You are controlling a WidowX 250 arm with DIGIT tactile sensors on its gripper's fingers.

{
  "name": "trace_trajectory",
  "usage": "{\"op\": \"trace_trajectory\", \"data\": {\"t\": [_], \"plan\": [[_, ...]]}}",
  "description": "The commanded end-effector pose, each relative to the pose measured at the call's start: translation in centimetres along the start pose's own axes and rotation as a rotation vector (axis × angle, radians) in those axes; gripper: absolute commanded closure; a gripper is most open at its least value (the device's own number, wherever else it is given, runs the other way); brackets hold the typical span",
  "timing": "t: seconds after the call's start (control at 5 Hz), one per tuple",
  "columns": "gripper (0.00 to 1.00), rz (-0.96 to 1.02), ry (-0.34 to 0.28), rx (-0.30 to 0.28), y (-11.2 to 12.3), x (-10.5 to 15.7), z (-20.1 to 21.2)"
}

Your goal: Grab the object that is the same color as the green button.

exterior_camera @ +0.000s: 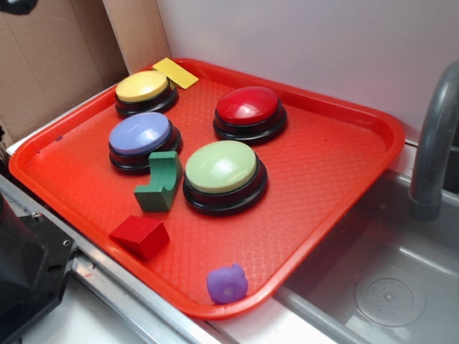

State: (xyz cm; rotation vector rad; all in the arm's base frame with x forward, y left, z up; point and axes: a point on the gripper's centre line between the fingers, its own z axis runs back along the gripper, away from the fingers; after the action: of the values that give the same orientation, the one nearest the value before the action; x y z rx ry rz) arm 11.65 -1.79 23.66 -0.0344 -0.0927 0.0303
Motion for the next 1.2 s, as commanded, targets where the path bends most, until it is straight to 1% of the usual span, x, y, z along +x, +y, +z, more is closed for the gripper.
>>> {"op": "trace_trajectory", "data": {"t": [0.0,0.2,0.4,0.6,0.8,1.0], "plan": [[0.0,0.0,0.0,0.0,0.0,0.0,0.0],[0.0,-0.092,-0.038,0.043,0.2,0.8,-1.4],[0.0,-0.185,-0.049,0.057,0.5,1.4,-3.4],[0.0,-0.27,-0.043,0.11,0.7,2.0,-6.5],[0.0,-0.351,-0.066,0.113,0.6,2.7,-8.9],[0.0,-0.437,-0.115,0.103,0.1,3.4,-11.7]]}}
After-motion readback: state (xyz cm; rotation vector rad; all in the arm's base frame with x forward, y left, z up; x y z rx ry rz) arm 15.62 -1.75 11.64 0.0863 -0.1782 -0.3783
